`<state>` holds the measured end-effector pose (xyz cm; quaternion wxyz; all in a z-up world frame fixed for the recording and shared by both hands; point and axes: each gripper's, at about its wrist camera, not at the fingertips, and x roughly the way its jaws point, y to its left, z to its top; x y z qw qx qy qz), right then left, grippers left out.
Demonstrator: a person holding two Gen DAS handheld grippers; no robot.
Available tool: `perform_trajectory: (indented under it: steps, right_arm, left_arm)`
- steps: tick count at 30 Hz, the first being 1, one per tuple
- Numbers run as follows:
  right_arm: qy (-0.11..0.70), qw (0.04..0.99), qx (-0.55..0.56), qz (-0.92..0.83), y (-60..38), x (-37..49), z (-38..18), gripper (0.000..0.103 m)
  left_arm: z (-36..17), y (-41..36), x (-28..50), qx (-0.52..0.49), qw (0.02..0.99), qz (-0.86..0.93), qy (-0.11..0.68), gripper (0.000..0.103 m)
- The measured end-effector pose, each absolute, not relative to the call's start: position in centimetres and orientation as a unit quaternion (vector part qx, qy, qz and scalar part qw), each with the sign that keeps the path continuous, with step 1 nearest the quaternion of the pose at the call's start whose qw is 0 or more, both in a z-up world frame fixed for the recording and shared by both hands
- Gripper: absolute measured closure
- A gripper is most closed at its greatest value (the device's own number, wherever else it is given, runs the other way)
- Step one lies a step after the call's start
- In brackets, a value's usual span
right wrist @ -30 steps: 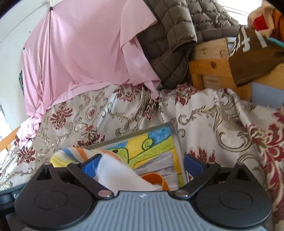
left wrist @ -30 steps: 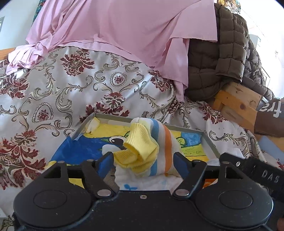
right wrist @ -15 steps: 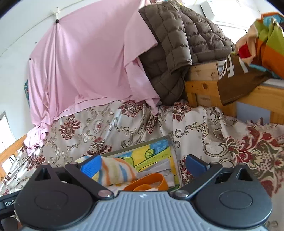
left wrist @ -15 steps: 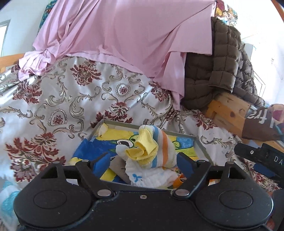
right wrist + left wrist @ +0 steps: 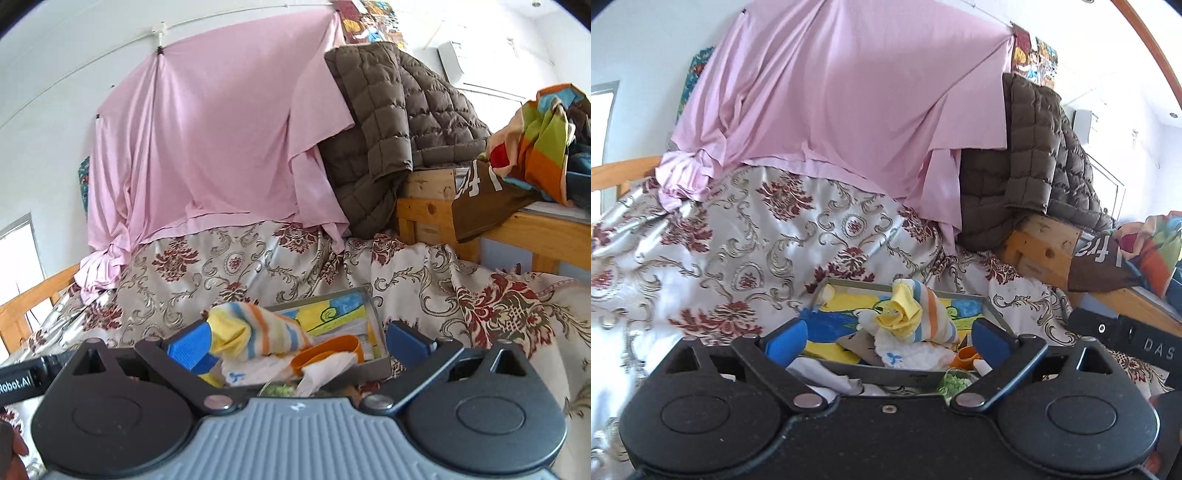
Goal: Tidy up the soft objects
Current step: 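Withdraw both open grippers from the tray back toward the pile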
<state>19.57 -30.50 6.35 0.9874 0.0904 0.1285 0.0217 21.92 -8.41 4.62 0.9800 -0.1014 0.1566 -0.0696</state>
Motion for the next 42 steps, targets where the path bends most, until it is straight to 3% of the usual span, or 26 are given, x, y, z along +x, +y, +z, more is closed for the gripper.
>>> perform_trajectory:
  steps: [12,21,42]
  right_arm:
    - [0.157,0.985,0.055,0.036,-25.9,14.6,4.0,0.000]
    - [0.194,0.978,0.060,0.052,-23.2,12.6,2.0,0.000]
    - [0.277,0.953,-0.006,0.120,-17.8,14.1,-2.6,0.000]
  left_arm:
    - [4.3,-3.1,15.6,-0.066,0.983,-0.056,0.165,0.001]
    - [1.2,0.2,12.0,-0.081,0.977,-0.031,0.195,0.001]
    - [-4.2,3.8,12.8,-0.059,0.965,0.042,0.253,0.001]
